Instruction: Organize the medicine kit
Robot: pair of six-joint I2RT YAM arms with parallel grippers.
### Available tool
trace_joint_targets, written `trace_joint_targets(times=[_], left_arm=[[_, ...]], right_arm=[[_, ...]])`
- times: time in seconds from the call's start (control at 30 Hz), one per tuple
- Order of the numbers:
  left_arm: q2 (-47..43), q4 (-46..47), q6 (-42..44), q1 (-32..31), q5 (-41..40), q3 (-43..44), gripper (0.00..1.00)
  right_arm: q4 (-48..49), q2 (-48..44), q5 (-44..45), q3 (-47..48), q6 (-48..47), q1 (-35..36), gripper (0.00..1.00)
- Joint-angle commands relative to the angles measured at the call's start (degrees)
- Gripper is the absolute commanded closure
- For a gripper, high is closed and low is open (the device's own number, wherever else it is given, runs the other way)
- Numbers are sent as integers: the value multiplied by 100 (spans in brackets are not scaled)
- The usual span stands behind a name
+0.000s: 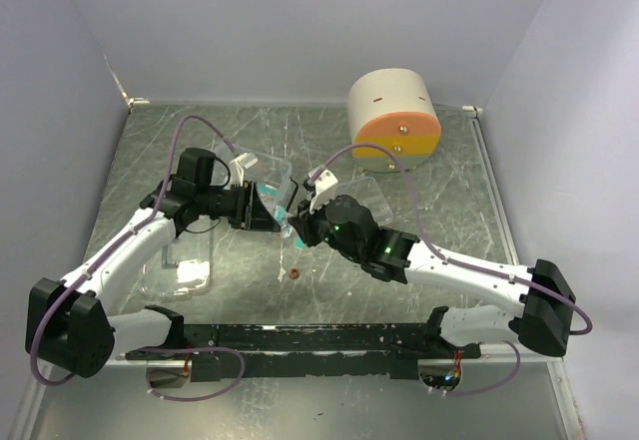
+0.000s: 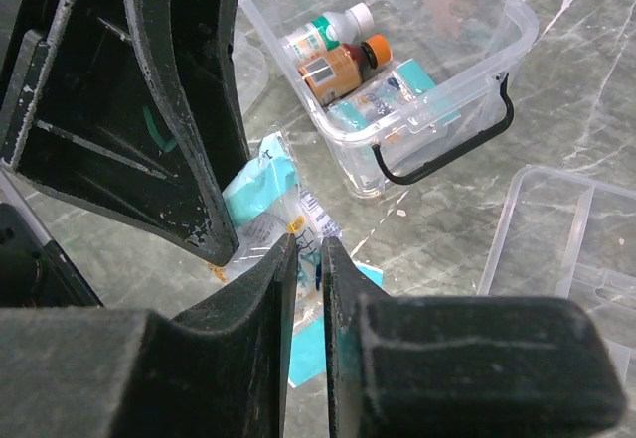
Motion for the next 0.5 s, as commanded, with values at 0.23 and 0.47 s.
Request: trace_joint_targets(times=[0.23, 0.47], left_arm=[[100, -385, 262, 8, -242, 400, 72], [-13, -492, 367, 8, -668, 496, 81]], right_arm=[[-91, 243, 274, 357, -94, -30, 86], [-351, 347, 415, 534, 10, -43, 79]])
